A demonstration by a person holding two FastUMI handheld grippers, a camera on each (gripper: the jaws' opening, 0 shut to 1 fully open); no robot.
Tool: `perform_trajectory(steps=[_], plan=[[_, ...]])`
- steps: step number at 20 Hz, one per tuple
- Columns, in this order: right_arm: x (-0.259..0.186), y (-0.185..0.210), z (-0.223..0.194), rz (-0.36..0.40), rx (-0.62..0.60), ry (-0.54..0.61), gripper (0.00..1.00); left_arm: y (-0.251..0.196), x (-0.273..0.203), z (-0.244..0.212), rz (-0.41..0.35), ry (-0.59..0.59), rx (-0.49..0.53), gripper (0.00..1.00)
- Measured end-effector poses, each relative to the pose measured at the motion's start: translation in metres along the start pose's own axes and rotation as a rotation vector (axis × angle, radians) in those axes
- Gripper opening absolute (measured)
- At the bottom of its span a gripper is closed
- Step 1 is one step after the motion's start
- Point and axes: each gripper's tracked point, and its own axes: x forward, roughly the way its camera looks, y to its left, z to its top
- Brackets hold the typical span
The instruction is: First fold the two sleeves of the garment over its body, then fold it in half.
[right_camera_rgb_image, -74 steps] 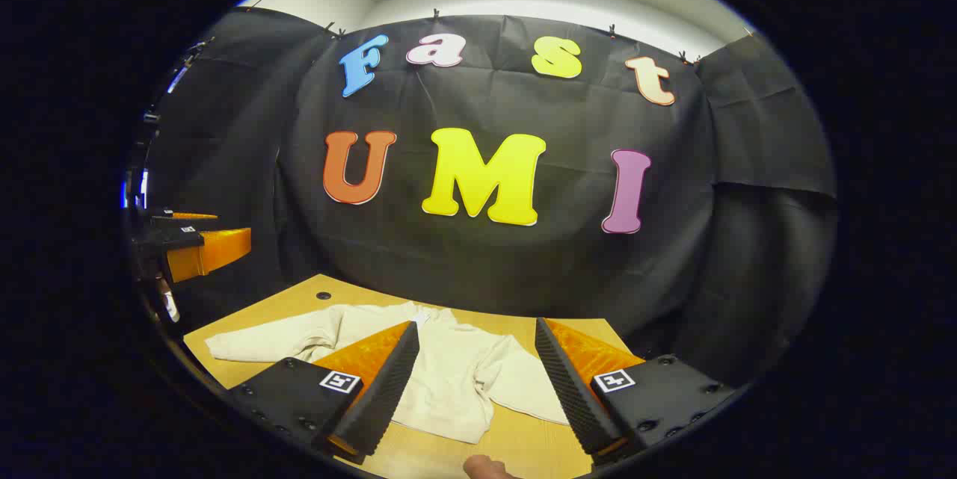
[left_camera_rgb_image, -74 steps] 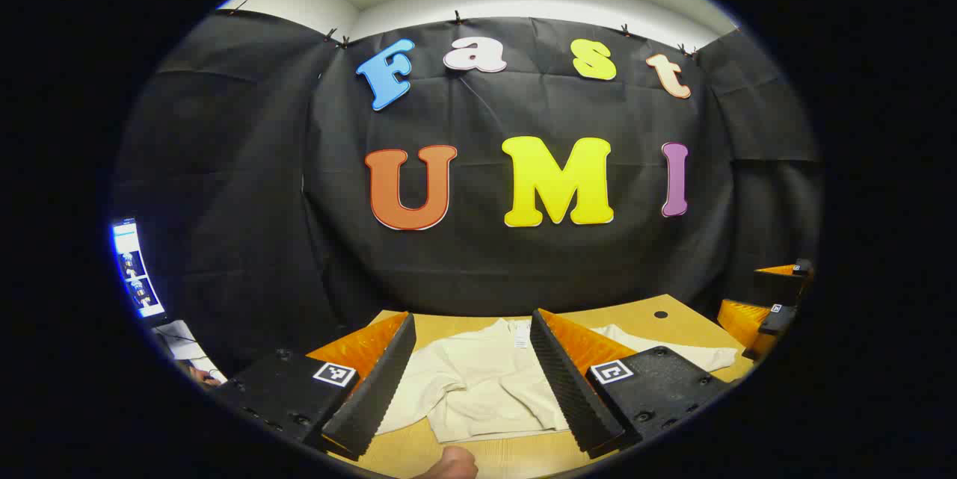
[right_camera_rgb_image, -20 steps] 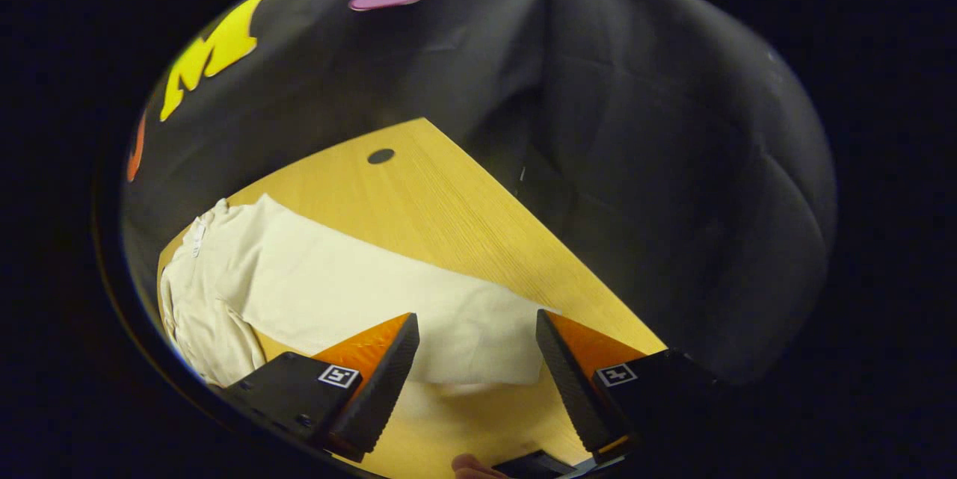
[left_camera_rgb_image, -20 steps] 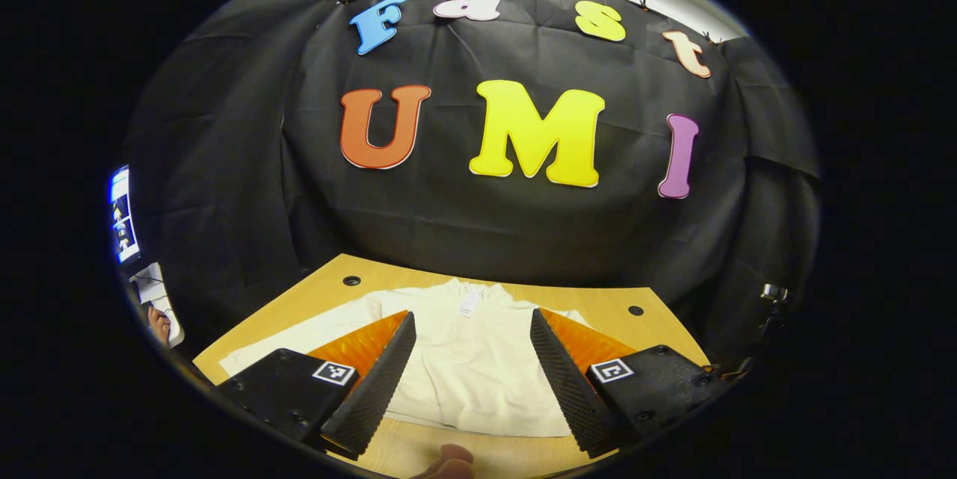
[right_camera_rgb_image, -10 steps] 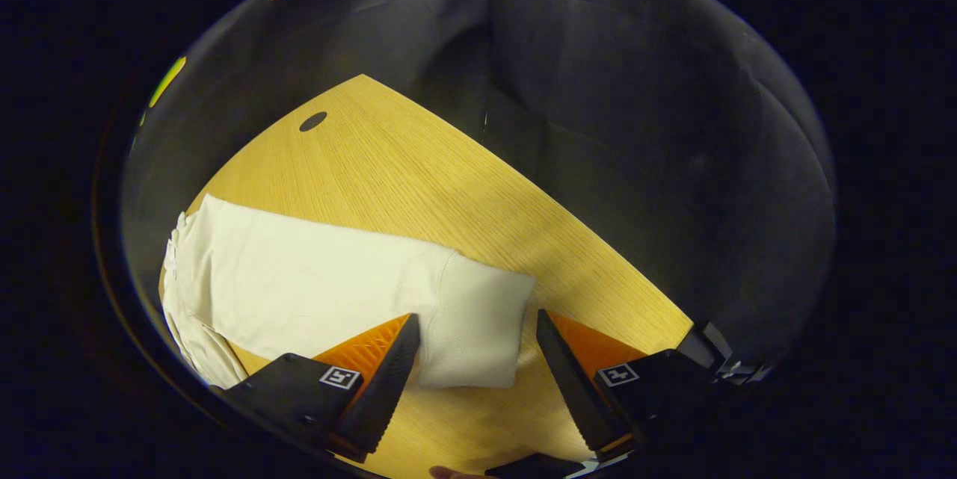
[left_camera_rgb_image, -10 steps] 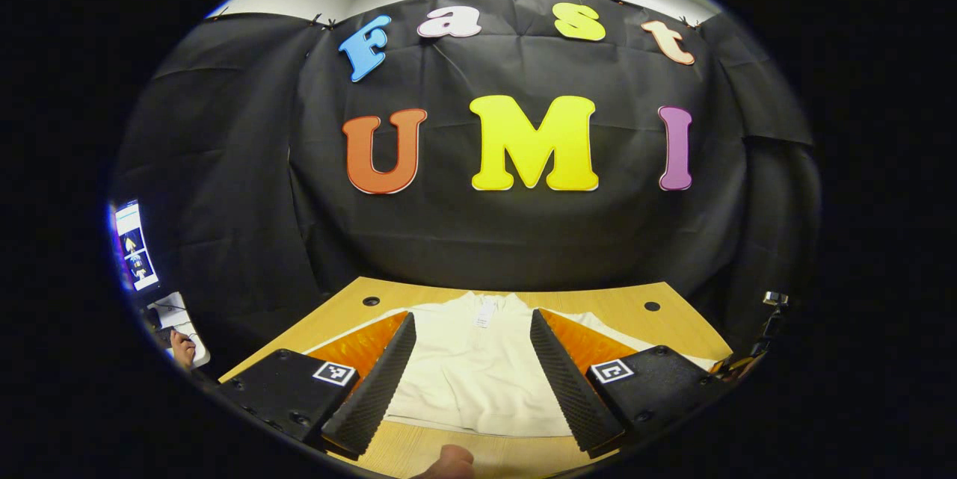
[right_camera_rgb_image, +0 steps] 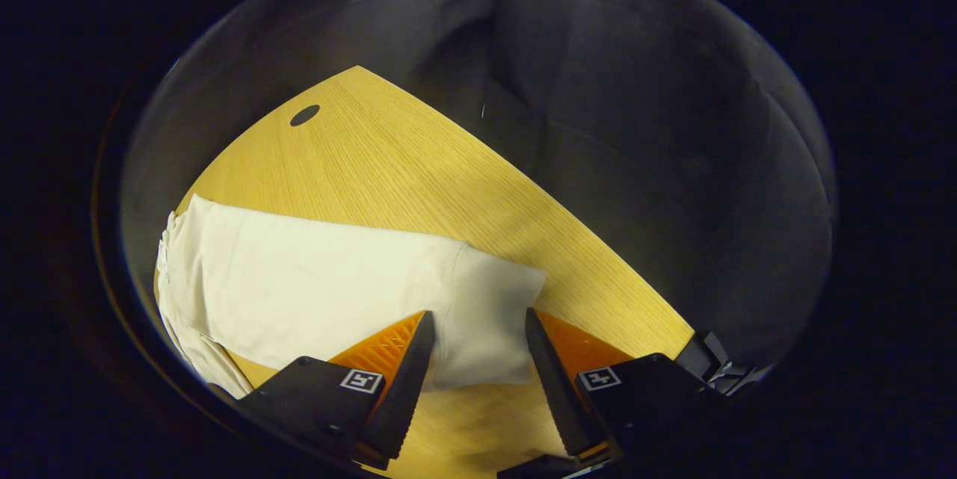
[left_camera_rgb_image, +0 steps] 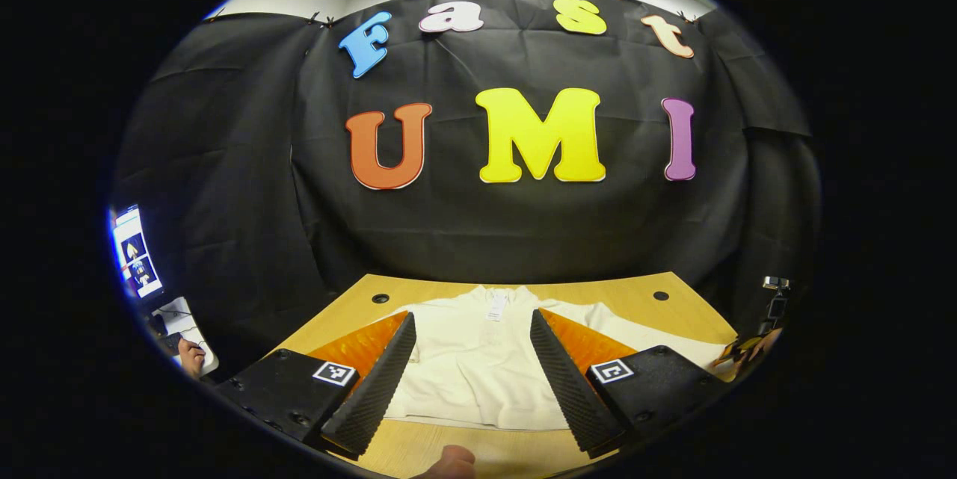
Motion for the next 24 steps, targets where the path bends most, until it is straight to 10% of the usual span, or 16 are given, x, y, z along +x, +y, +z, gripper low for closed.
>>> perform_trajectory(steps=[7, 13, 16, 24], plan=[[-0.003, 0.01, 0.005, -0.015, 0.017, -0.006, 0.49, 0.017, 0.008, 0.002, -0.026, -0.013, 0.043, 0.98], [-0.003, 0.008, 0.007, -0.021, -0.019, 0.008, 0.47, 0.035, 0.014, -0.007, -0.03, 0.018, 0.04, 0.99], [-0.002, 0.019, 0.006, 0.019, 0.005, 0.042, 0.13, 0.044, 0.017, -0.008, -0.023, 0.024, 0.024, 0.99], [-0.026, 0.024, 0.008, 0.023, 0.032, 0.035, 0.13, 0.055, 0.026, -0.011, -0.044, 0.028, -0.002, 0.99]])
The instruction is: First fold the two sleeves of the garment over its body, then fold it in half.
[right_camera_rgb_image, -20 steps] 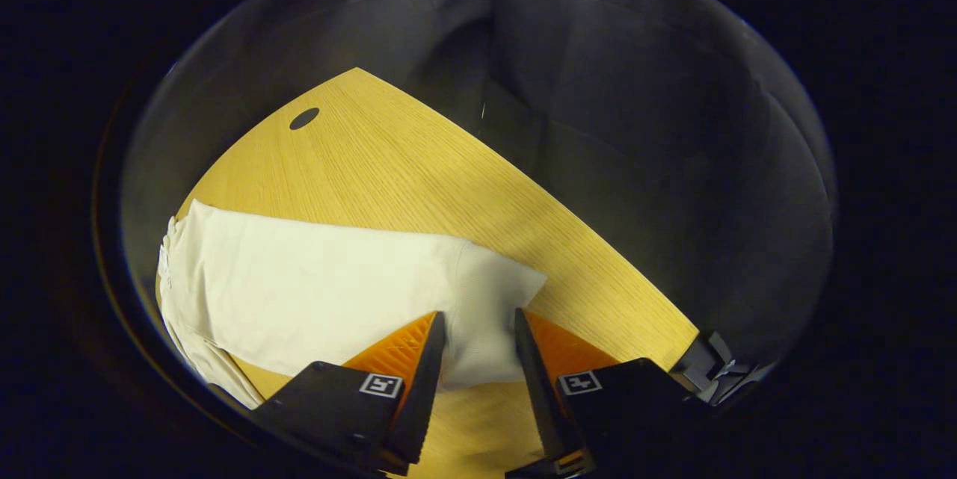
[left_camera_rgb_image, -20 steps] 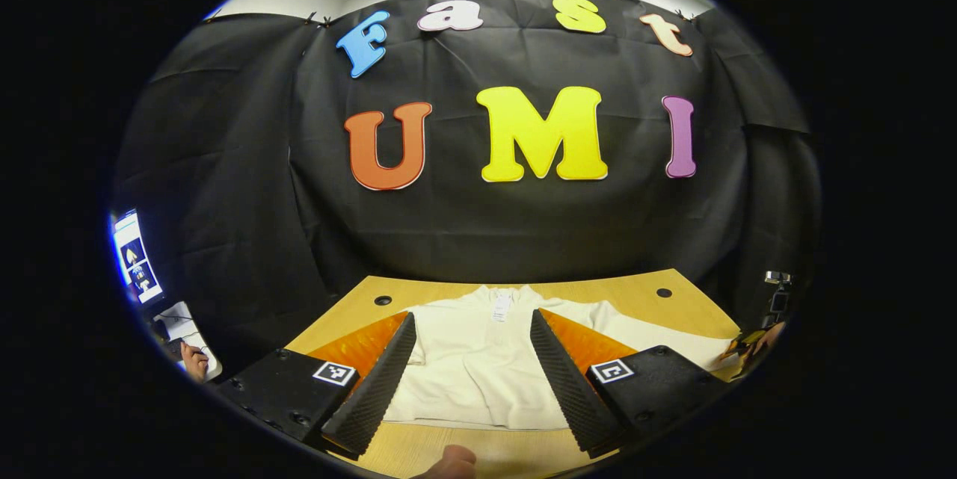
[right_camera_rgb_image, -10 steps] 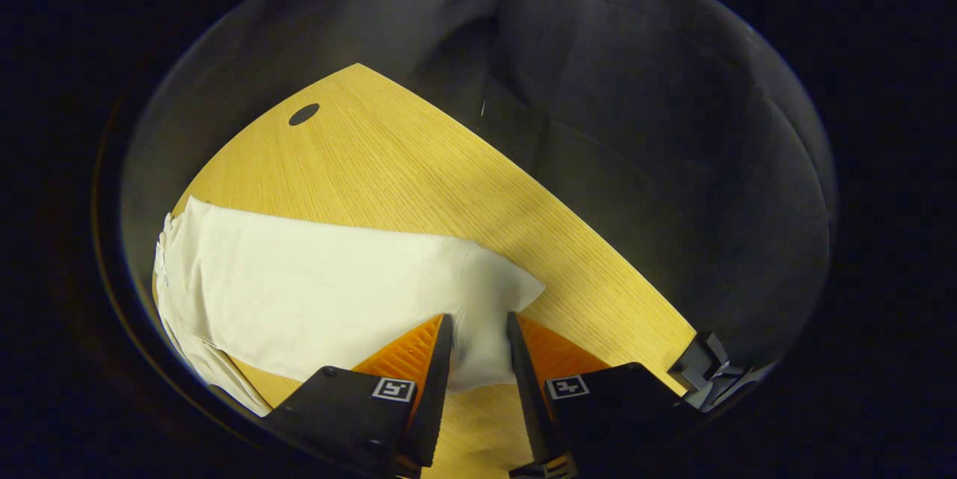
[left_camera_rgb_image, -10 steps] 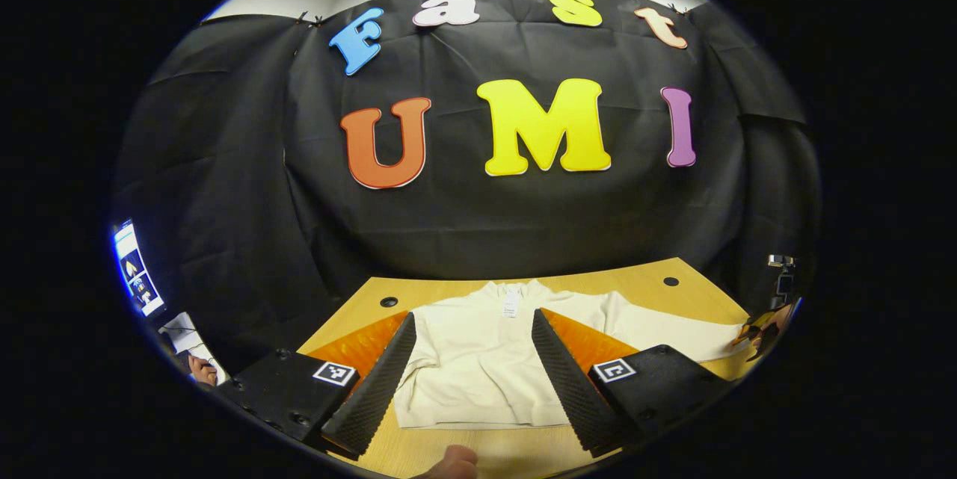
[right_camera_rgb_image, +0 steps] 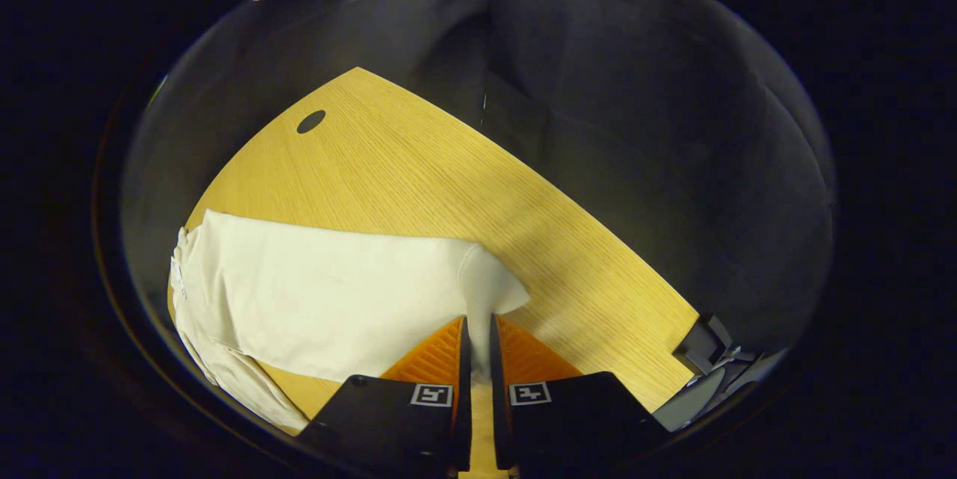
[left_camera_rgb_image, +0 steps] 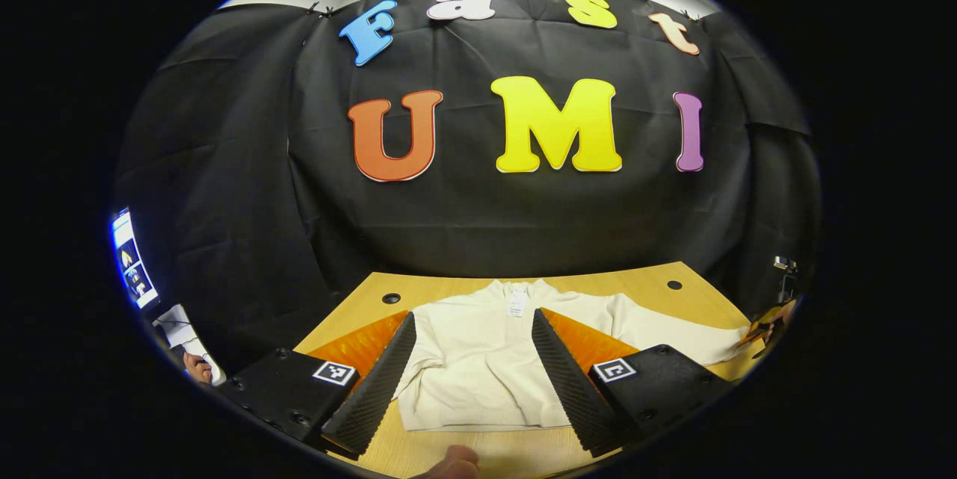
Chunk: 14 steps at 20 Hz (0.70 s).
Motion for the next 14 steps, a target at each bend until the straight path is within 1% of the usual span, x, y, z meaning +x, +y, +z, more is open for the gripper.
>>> perform_trajectory(steps=[4, 7, 9, 10, 12, 13, 14], plan=[[-0.033, 0.03, 0.017, 0.061, -0.013, -0.049, 0.13, 0.003, 0.003, -0.004, -0.021, 0.001, -0.015, 0.99], [-0.061, 0.062, 0.03, 0.112, -0.038, -0.092, 0.13, 0.009, 0.005, -0.007, -0.037, -0.001, -0.026, 0.99], [-0.083, 0.092, 0.037, 0.164, -0.053, -0.117, 0.13, 0.014, 0.007, -0.008, -0.048, -0.004, -0.03, 0.99], [-0.093, 0.112, 0.039, 0.199, -0.068, -0.129, 0.13, 0.015, 0.007, -0.01, -0.065, -0.002, -0.029, 0.99], [-0.112, 0.144, 0.045, 0.237, -0.114, -0.159, 0.13, 0.017, 0.007, -0.009, -0.093, -0.012, -0.03, 0.99], [-0.121, 0.162, 0.046, 0.258, -0.138, -0.173, 0.15, 0.019, 0.008, -0.009, -0.108, -0.019, -0.036, 0.99], [-0.13, 0.178, 0.047, 0.272, -0.161, -0.184, 0.13, 0.022, 0.008, -0.008, -0.117, -0.021, -0.039, 0.99]])
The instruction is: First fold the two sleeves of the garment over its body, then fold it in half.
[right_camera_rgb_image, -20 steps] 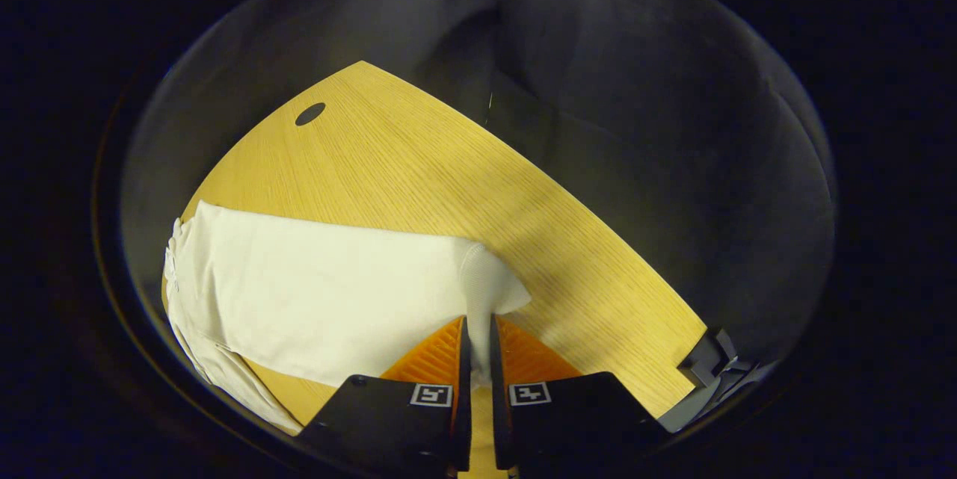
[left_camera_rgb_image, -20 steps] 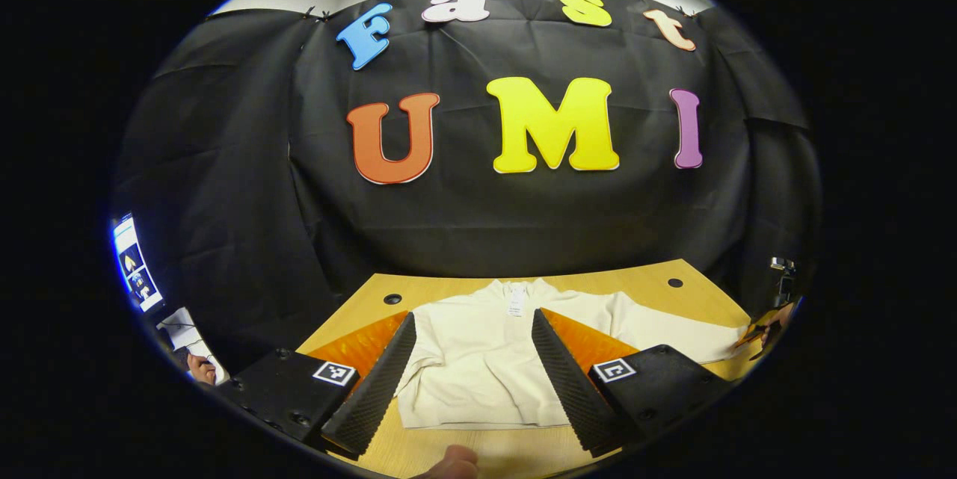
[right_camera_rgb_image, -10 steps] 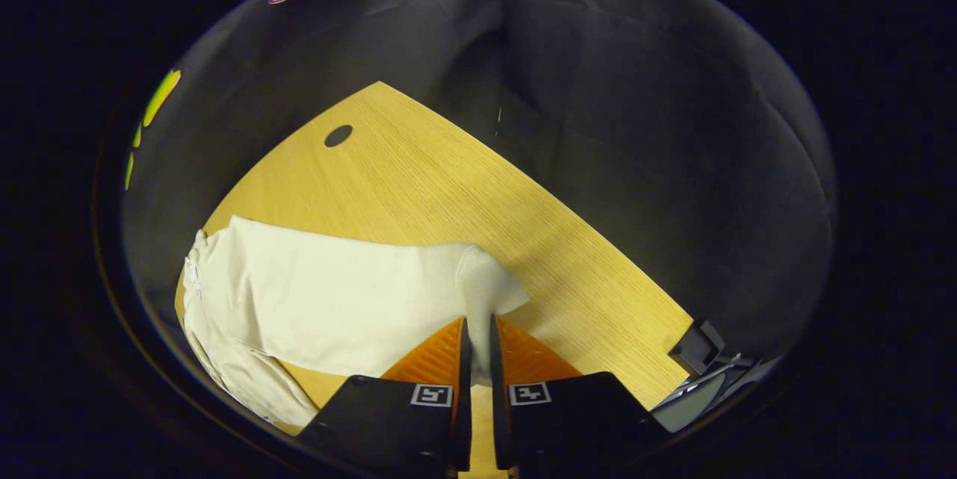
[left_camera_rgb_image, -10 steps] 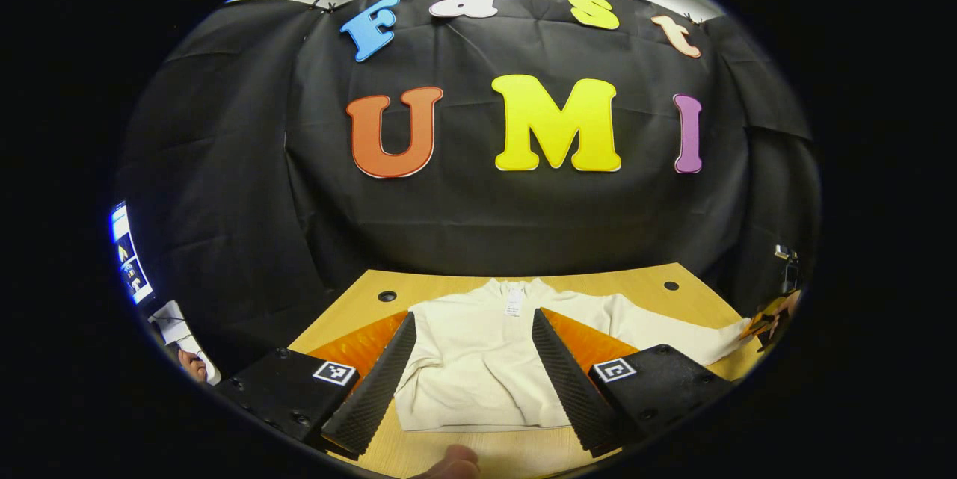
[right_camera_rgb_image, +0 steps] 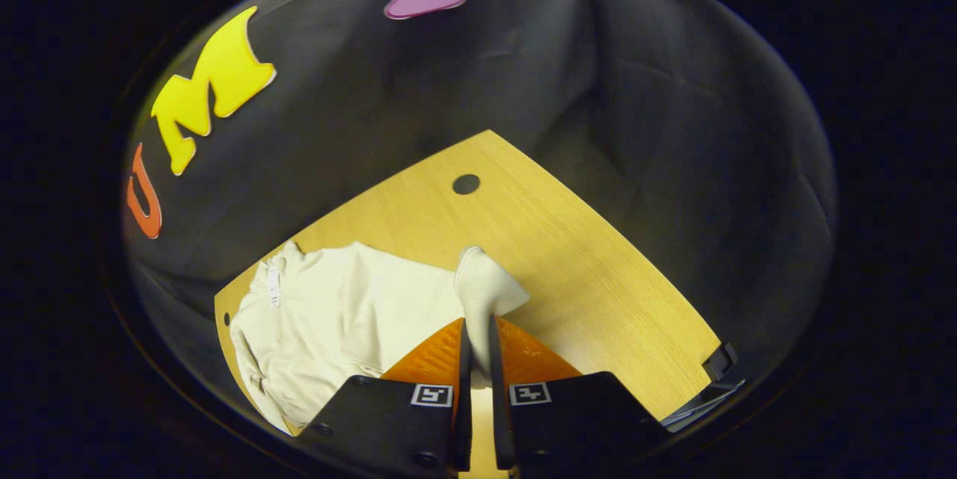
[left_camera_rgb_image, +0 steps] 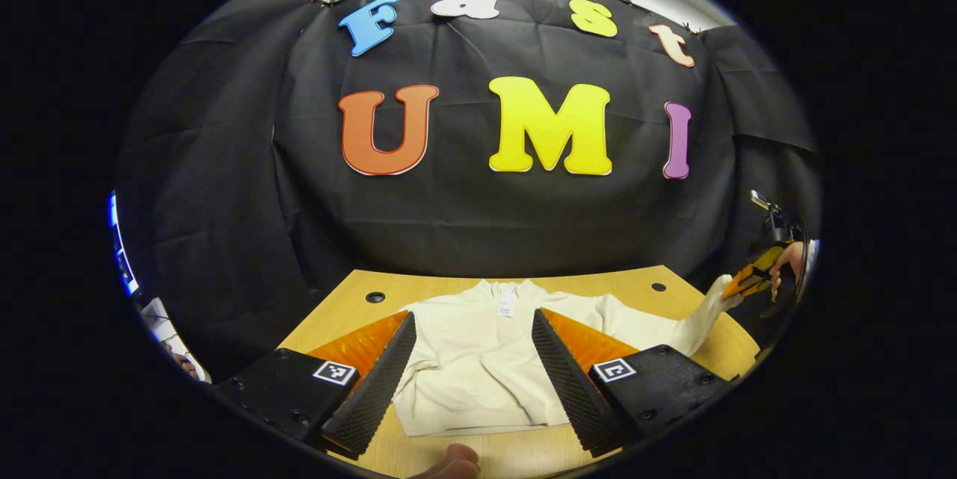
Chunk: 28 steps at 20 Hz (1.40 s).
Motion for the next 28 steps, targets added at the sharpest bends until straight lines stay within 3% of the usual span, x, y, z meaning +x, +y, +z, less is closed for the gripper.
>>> perform_trajectory(steps=[8, 17, 28], plan=[[-0.01, 0.156, 0.001, 0.148, -0.109, -0.013, 0.13, 0.038, 0.0, -0.007, 0.022, 0.006, -0.025, 0.99], [-0.022, 0.315, -0.058, 0.358, -0.296, 0.034, 0.13, 0.064, -0.01, -0.017, 0.037, 0.019, -0.058, 0.99], [-0.001, 0.457, -0.142, 0.466, -0.469, 0.105, 0.1, 0.095, -0.02, -0.037, 0.064, 0.032, -0.026, 0.98]])
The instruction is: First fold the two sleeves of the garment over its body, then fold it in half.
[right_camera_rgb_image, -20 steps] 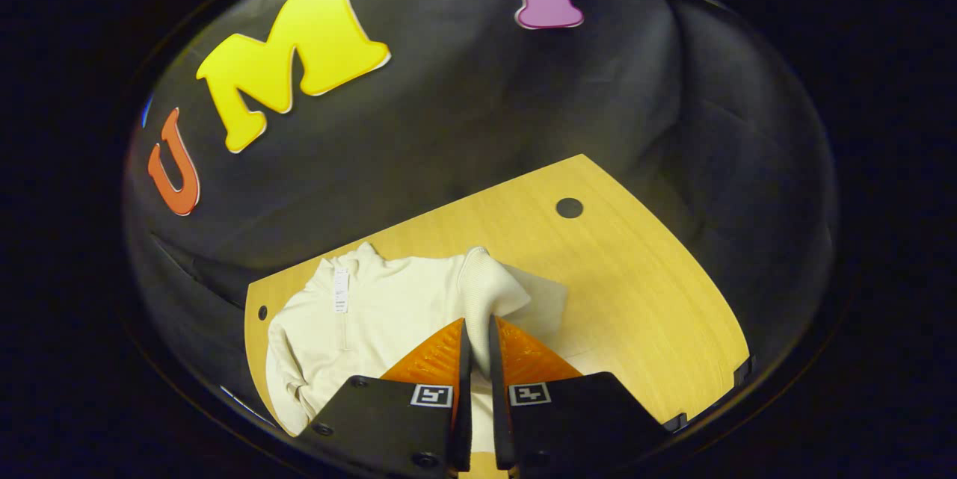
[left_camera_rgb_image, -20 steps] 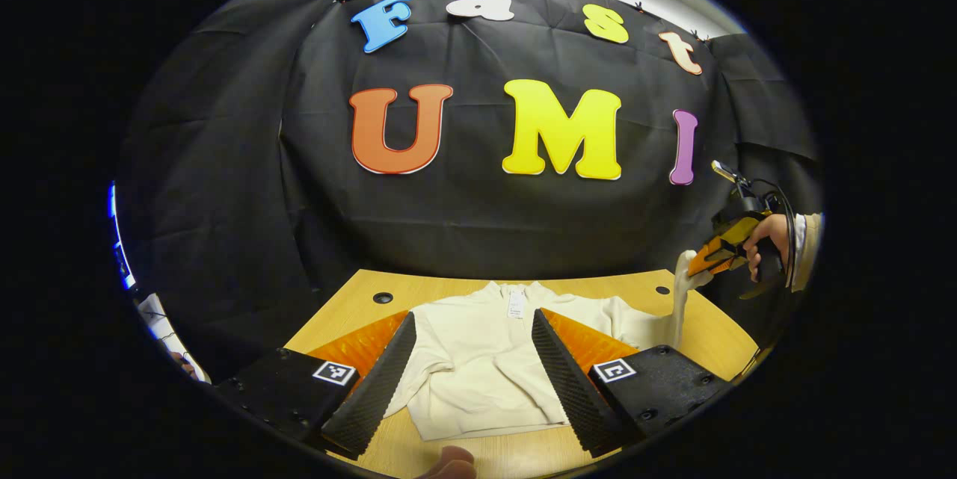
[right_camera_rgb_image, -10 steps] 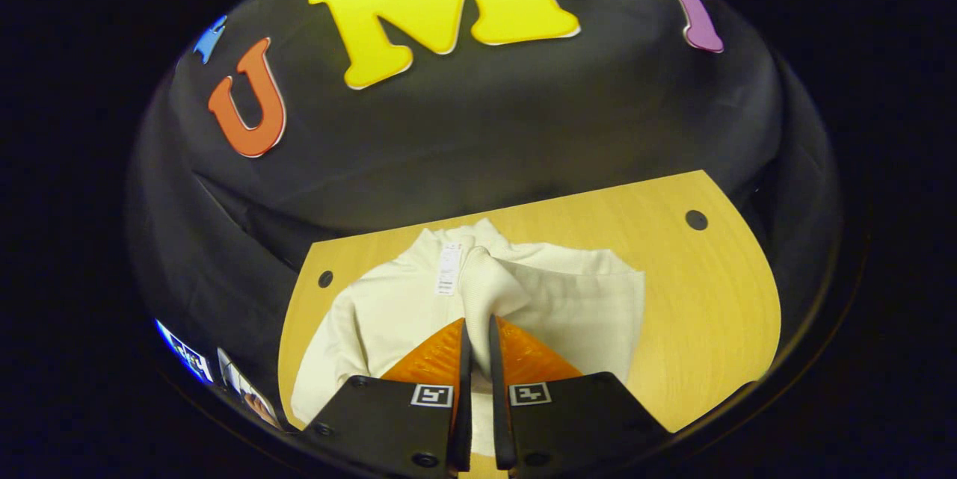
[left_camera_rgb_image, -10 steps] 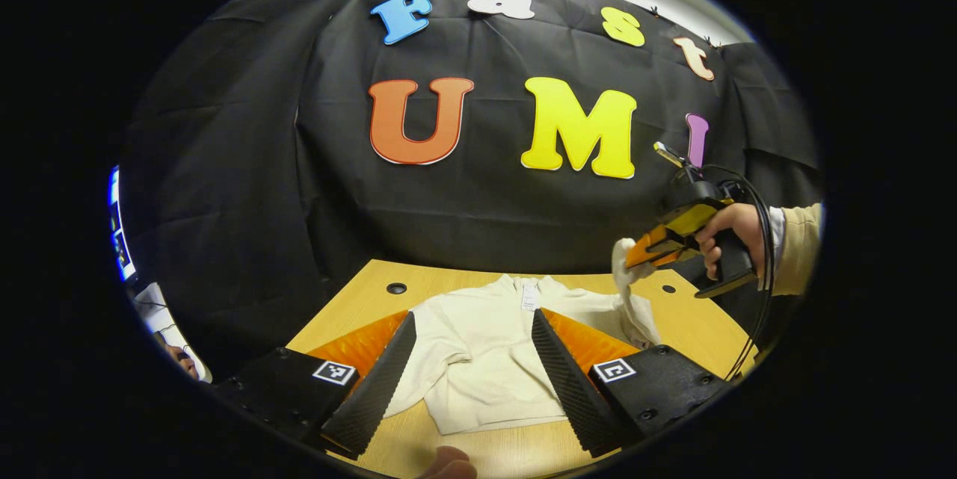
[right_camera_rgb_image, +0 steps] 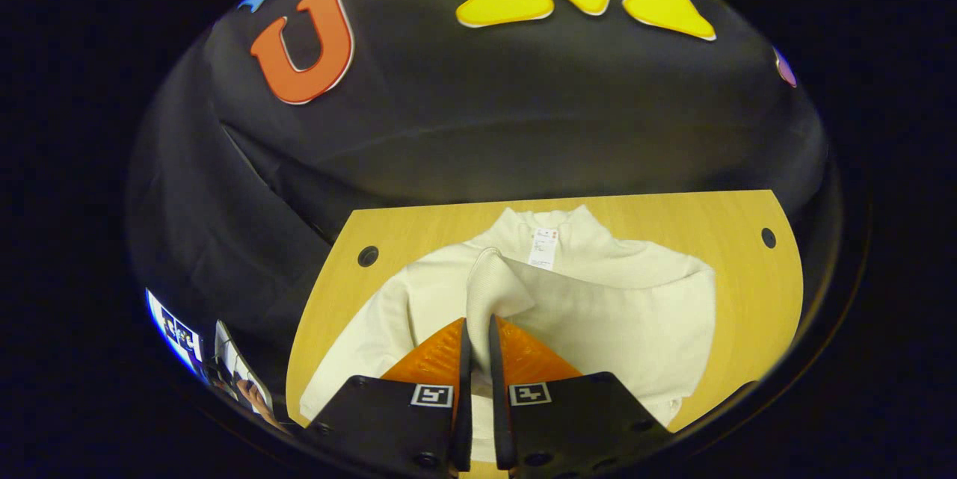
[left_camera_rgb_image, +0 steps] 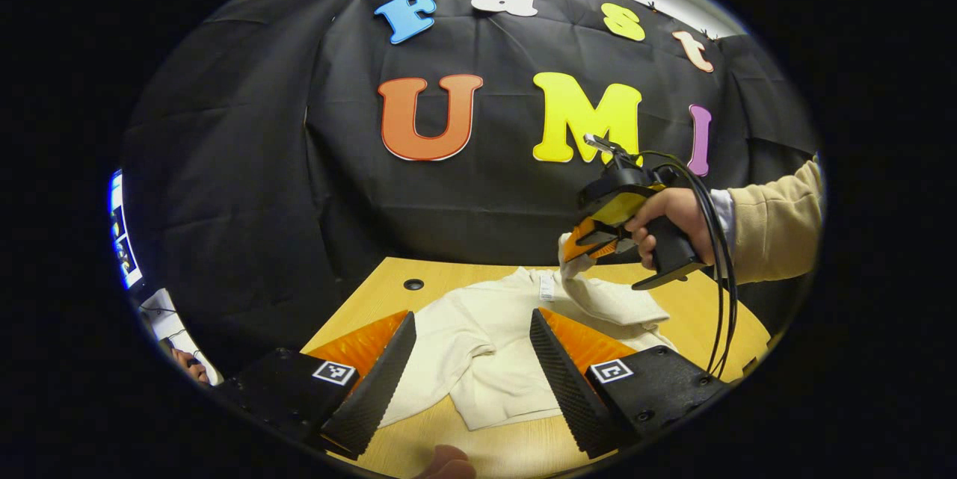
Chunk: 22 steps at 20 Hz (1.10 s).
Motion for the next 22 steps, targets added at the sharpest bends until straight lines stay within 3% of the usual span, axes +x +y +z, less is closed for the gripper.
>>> perform_trajectory(steps=[7, 8, 13, 14, 15, 16, 19, 20, 22], plan=[[0.079, 0.055, -0.038, -0.007, -0.094, 0.095, 0.15, 0.018, -0.003, -0.027, 0.027, 0.037, -0.015, 0.98], [0.086, 0.061, -0.042, -0.011, -0.102, 0.101, 0.1, 0.018, -0.003, -0.031, 0.029, 0.042, -0.022, 0.98], [0.11, 0.09, -0.053, 0.026, -0.096, 0.106, 0.12, 0.029, -0.01, -0.045, 0.056, 0.068, -0.026, 0.98], [0.104, 0.096, -0.049, 0.035, -0.094, 0.1, 0.27, 0.029, -0.01, -0.044, 0.063, 0.063, -0.02, 0.98], [0.102, 0.098, -0.048, 0.036, -0.104, 0.092, 0.24, 0.029, -0.01, -0.044, 0.064, 0.062, -0.017, 0.98], [0.099, 0.1, -0.046, 0.033, -0.118, 0.084, 0.39, 0.028, -0.009, -0.044, 0.062, 0.063, -0.016, 0.98], [0.078, 0.104, -0.042, 0.02, -0.135, 0.072, 0.59, 0.03, -0.01, -0.046, 0.068, 0.081, -0.023, 0.98], [0.068, 0.104, -0.037, 0.029, -0.133, 0.057, 0.77, 0.03, -0.012, -0.044, 0.068, 0.078, -0.025, 0.98], [0.044, 0.103, -0.025, 0.041, -0.142, 0.021, 0.84, 0.03, -0.013, -0.044, 0.073, 0.082, -0.028, 0.98]])
